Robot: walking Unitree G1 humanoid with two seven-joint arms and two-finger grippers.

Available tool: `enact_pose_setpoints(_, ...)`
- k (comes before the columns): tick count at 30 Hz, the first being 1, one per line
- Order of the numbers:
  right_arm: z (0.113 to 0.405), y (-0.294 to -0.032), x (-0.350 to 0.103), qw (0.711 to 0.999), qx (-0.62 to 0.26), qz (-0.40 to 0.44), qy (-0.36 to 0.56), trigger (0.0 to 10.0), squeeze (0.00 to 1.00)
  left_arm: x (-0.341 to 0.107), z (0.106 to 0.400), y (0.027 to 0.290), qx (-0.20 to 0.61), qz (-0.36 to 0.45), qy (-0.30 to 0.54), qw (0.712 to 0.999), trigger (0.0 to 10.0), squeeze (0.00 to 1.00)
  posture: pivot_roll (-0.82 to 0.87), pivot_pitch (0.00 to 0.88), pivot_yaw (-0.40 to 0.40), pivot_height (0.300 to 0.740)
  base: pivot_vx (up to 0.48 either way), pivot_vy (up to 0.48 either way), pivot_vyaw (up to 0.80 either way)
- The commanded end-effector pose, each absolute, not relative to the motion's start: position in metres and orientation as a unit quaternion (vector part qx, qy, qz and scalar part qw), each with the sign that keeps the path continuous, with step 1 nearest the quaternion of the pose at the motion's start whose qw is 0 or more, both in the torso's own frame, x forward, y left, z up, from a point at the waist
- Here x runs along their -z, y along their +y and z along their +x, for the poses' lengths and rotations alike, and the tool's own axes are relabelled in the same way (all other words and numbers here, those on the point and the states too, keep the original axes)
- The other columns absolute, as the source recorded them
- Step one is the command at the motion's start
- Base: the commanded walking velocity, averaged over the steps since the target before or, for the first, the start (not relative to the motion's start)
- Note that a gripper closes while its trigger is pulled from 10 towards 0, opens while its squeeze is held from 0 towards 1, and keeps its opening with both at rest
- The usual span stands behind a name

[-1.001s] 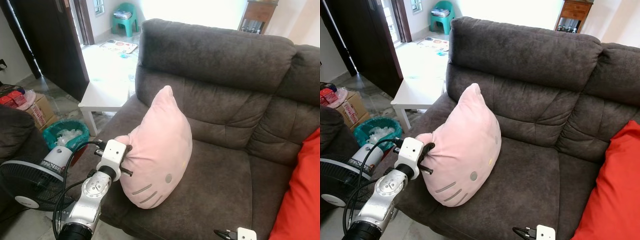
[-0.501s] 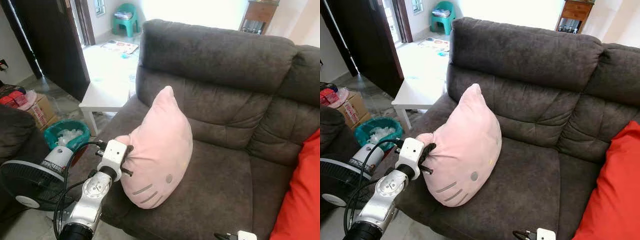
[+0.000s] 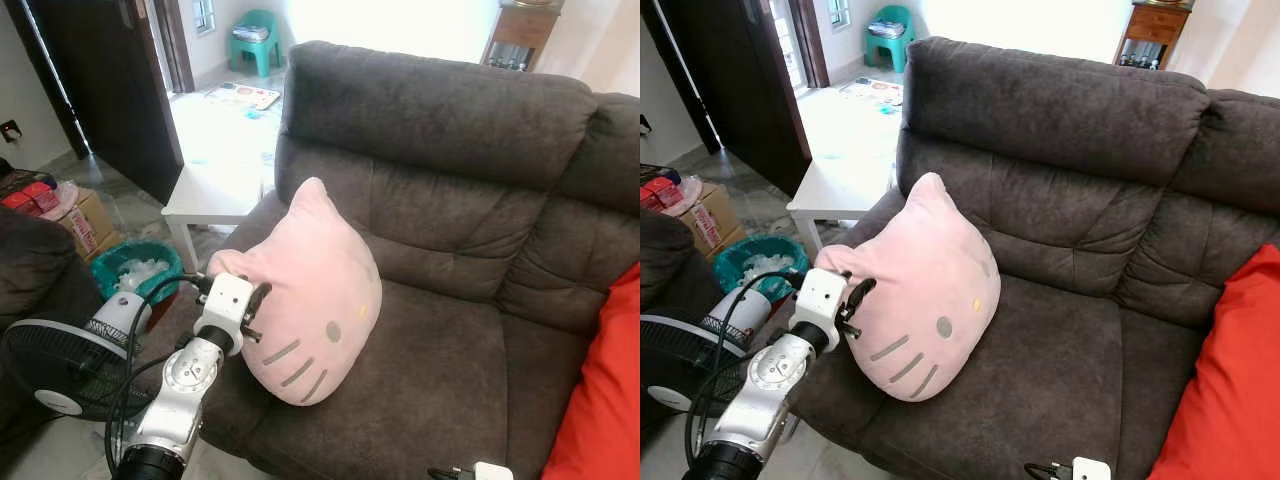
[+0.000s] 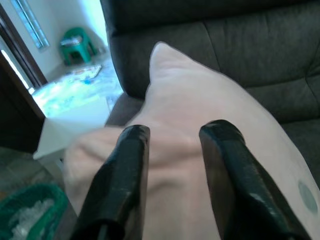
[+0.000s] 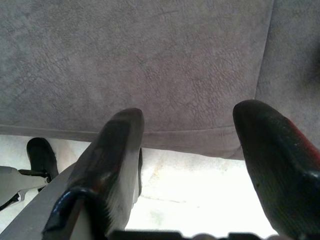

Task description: Move the pillow to the sofa from floor

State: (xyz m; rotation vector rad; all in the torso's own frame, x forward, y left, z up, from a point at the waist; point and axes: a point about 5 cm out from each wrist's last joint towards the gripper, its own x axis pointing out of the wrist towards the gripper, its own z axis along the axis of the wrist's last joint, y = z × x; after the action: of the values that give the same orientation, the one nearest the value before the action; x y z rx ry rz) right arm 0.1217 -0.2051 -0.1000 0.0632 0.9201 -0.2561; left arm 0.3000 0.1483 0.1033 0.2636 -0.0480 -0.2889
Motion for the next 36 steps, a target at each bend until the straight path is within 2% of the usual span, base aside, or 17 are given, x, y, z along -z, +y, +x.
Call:
enact_pose_setpoints(1, 0.121, -0.208, 0.1, 0.887, 0.129, 0.028, 0.442, 10.0, 0.0, -0.106, 0.297, 0.153, 0.138, 0.137, -0.026, 0.98, 10.0, 1.0, 0.09, 0.0, -0.049, 0.74, 0.0, 0.0, 0.0)
enact_pose_setpoints(4, 0.121, -0.208, 0.1, 0.887, 0.129, 0.029, 0.443, 10.0, 0.0, -0.103, 0.288, 0.153, 0.145, 0.152, -0.027, 0.977, 10.0, 1.0, 0.09, 0.0, -0.049, 0.74, 0.0, 0.0, 0.0)
enact_pose_setpoints(5, 0.121, -0.208, 0.1, 0.887, 0.131, 0.03, 0.443, 10.0, 0.0, -0.101, 0.283, 0.152, 0.149, 0.152, -0.022, 0.977, 10.0, 0.96, 0.09, 0.0, -0.048, 0.74, 0.0, 0.0, 0.0)
enact_pose_setpoints(6, 0.121, -0.208, 0.1, 0.887, 0.131, 0.03, 0.443, 10.0, 0.0, -0.101, 0.283, 0.152, 0.149, 0.152, -0.022, 0.977, 10.0, 0.96, 0.09, 0.0, -0.048, 0.74, 0.0, 0.0, 0.0)
enact_pose_setpoints(7, 0.121, -0.208, 0.1, 0.886, 0.134, 0.032, 0.442, 10.0, 0.0, -0.096, 0.277, 0.152, 0.152, 0.159, -0.016, 0.975, 10.0, 0.0, 0.09, 0.0, -0.047, 0.74, 0.0, 0.0, 0.0)
enact_pose_setpoints(10, 0.121, -0.208, 0.1, 0.887, 0.134, 0.032, 0.442, 10.0, 0.0, -0.09, 0.27, 0.155, 0.141, 0.183, -0.01, 0.973, 10.0, 0.0, 0.09, 0.001, -0.046, 0.74, 0.0, 0.0, 0.0)
enact_pose_setpoints(18, 0.124, -0.207, 0.099, 0.888, 0.134, 0.035, 0.438, 10.0, 0.0, -0.095, 0.268, 0.169, 0.03, 0.18, -0.032, 0.983, 10.0, 0.0, 0.09, 0.008, -0.048, 0.74, 0.0, 0.0, 0.0)
enact_pose_setpoints(28, 0.124, -0.206, 0.099, 0.888, 0.135, 0.038, 0.439, 10.0, 0.0, -0.09, 0.269, 0.169, 0.029, 0.165, -0.019, 0.986, 10.0, 0.0, 0.09, 0.014, -0.035, 0.74, 0.0, 0.0, 0.0)
enact_pose_setpoints(36, 0.123, -0.205, 0.1, 0.887, 0.133, 0.041, 0.44, 10.0, 0.0, -0.088, 0.268, 0.168, 0.032, 0.163, -0.016, 0.986, 10.0, 0.0, 0.09, 0.013, -0.032, 0.74, -0.24, 0.0, 0.0)
